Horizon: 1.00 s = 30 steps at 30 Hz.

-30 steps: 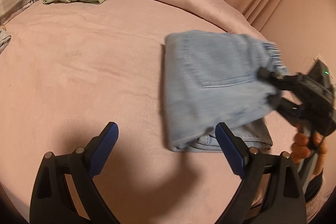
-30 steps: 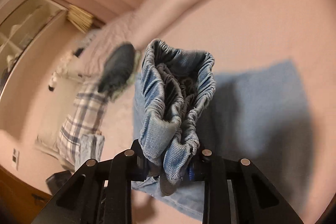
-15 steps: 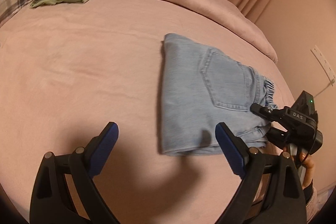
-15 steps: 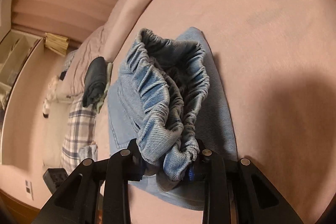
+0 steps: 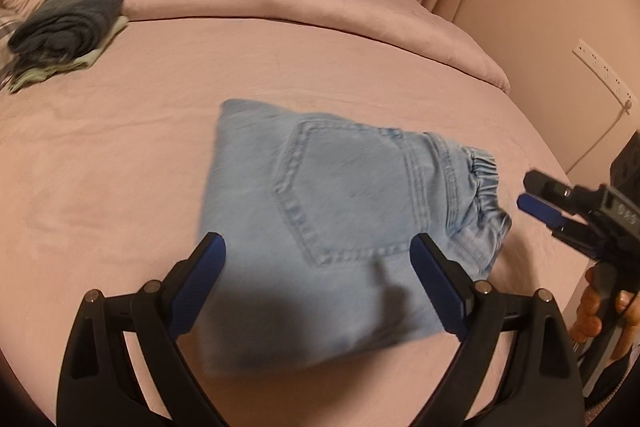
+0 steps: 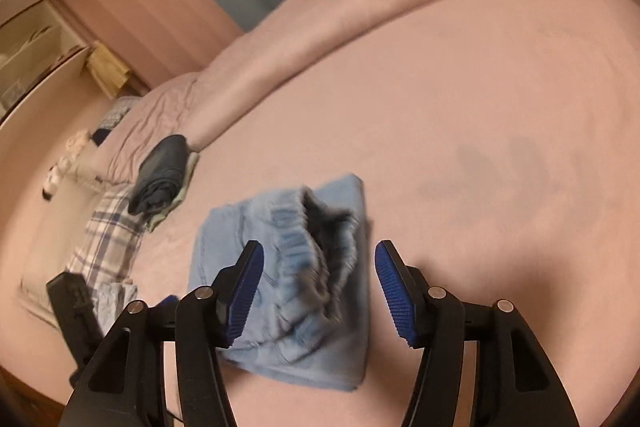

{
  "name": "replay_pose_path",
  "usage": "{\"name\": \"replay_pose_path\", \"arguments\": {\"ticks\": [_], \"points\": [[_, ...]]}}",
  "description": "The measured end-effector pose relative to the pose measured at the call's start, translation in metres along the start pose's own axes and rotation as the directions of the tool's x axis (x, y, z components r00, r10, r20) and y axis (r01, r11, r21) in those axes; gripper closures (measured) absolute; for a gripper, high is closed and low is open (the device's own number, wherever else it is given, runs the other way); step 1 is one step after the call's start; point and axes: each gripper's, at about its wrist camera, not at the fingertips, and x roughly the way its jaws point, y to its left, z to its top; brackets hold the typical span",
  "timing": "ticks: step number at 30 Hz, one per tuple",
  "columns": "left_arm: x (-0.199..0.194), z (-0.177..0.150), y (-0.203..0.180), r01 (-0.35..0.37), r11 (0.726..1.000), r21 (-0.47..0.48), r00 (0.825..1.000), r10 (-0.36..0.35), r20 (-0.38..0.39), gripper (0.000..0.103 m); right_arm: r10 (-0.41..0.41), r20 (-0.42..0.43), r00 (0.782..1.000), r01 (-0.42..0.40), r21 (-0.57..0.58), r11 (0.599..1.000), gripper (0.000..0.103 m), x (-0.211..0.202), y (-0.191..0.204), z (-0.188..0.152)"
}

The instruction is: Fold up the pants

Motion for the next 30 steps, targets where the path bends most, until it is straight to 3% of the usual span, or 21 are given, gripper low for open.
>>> {"name": "replay_pose_path", "arguments": {"ticks": [1,5,6,7,9,12,15,19,24,30], "points": [[0.004,0.002,-0.003,0.000,1.000,0.011,1.000,0.000,-0.001,0.010,0.003,0.007,1.000,-0.003,-0.019,1.000,0.043,0.002,0.004,0.004],[0.032,0.001,-0.010,-0.029,0.997,0.071,0.996,0.035,-0.085,0.011,-0.031,0.062,0.998,0.042,-0.178,0.983,0.065,0.016,0.033,0.021],[0.038,-0.001,-0.009,-0.035,0.996,0.081,0.993,0.044,-0.109,0.011,-0.033,0.048,0.998,0.042,-0.199,0.979,0.076,0.024,0.037,0.025],[0.046,-0.005,-0.008,-0.039,0.995,0.094,0.989,0.052,-0.137,0.011,-0.040,0.024,0.999,0.044,-0.218,0.975,0.078,0.034,0.041,0.028],[0.047,-0.010,-0.005,-0.030,0.994,0.109,0.992,0.043,-0.117,0.010,-0.086,-0.025,0.996,0.077,-0.254,0.964,0.086,0.056,0.042,0.030],[0.045,-0.010,-0.001,-0.014,0.994,0.111,0.993,0.027,-0.115,0.010,-0.184,-0.113,0.976,0.149,-0.267,0.952,0.086,0.090,0.024,0.027],[0.046,-0.011,-0.001,-0.018,0.992,0.123,0.993,0.032,-0.112,0.008,-0.148,-0.126,0.981,0.122,-0.193,0.974,0.086,0.089,0.007,0.028],[0.048,-0.011,-0.001,-0.023,0.992,0.125,0.993,0.037,-0.114,0.006,-0.140,-0.065,0.988,0.120,-0.250,0.961,0.086,0.068,0.020,0.024],[0.047,-0.010,-0.002,-0.020,0.993,0.115,0.993,0.034,-0.115,0.006,-0.169,0.041,0.985,0.173,-0.326,0.929,0.086,0.035,0.047,0.017],[0.049,-0.008,-0.004,-0.021,0.993,0.113,0.992,0.035,-0.120,0.006,-0.161,0.047,0.986,0.167,-0.342,0.925,0.086,0.022,0.061,0.000]]}}
